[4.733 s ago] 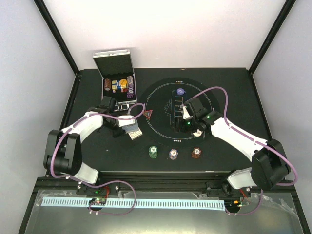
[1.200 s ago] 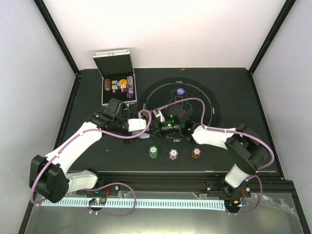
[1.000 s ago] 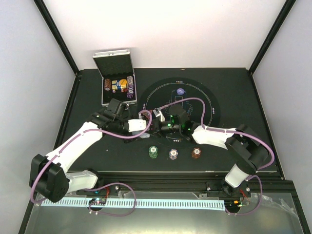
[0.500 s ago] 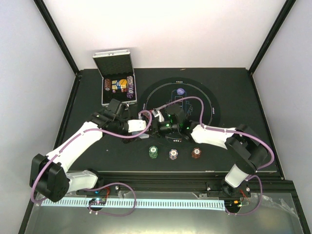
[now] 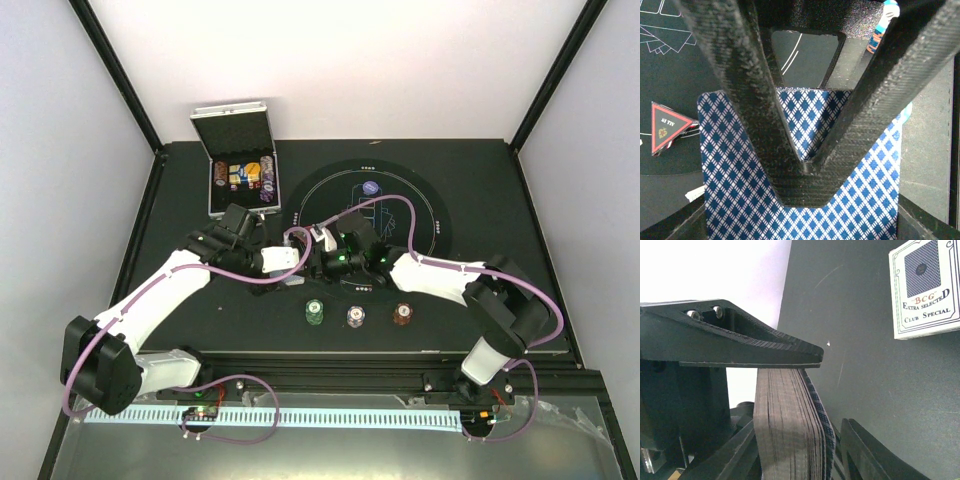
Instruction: Distribute texas hold em gaming equipment
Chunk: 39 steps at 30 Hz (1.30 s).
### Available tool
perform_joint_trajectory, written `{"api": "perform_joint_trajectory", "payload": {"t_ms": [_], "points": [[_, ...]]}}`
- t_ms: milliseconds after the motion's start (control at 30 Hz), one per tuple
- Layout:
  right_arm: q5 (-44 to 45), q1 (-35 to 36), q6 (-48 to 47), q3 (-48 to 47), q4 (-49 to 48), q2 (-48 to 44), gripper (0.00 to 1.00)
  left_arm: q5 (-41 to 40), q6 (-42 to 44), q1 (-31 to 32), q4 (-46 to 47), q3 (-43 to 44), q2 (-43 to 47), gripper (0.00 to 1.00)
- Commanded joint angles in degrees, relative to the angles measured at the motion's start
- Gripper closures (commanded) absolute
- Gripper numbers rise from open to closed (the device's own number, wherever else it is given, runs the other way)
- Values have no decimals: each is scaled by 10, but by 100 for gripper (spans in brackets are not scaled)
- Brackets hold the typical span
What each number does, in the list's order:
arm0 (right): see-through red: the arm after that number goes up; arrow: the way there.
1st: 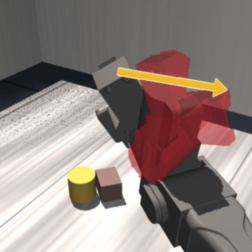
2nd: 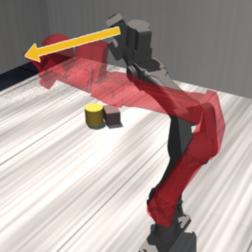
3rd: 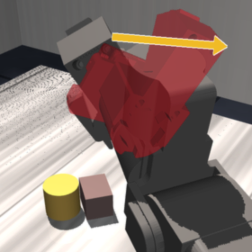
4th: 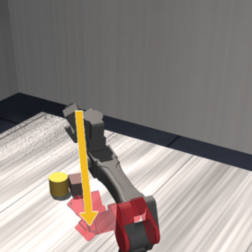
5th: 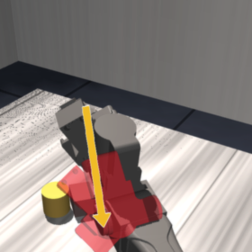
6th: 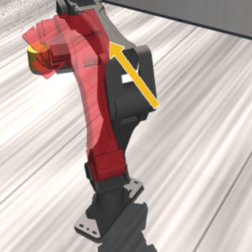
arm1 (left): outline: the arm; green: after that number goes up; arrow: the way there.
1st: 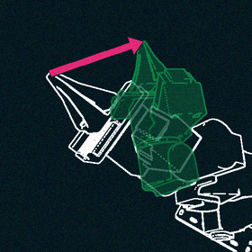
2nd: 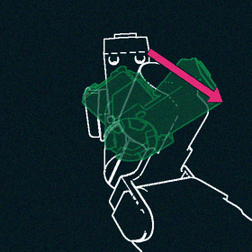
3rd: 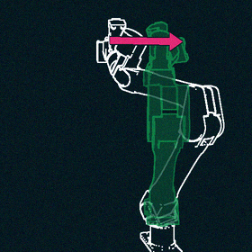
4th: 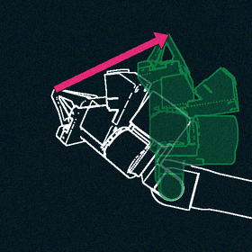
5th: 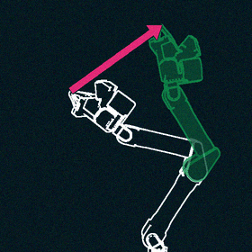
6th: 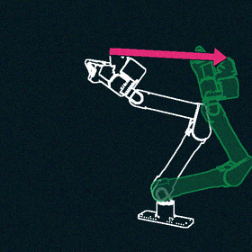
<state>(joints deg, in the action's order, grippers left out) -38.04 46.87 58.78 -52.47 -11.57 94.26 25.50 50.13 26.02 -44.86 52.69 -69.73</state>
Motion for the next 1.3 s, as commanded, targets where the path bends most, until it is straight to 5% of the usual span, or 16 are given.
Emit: {"api": "perform_joint_trajectory", "payload": {"t_ms": [0, 567, 967, 1267], "points": [[15, 0, -8, -4, 28, 8, 57, 8, -4, 4, -6, 23, 18, 98], [-19, 5, 8, -12, -9, 27, 40, -25, -10, 3, -2, 18, 8, 98], [-5, -38, -34, 7, 57, -39, 15, -51, 3, -34, 1, -9, -10, 98], [76, -50, -122, 7, 211, -107, 11, -88, 22, -77, -5, -21, -26, 98]]}}
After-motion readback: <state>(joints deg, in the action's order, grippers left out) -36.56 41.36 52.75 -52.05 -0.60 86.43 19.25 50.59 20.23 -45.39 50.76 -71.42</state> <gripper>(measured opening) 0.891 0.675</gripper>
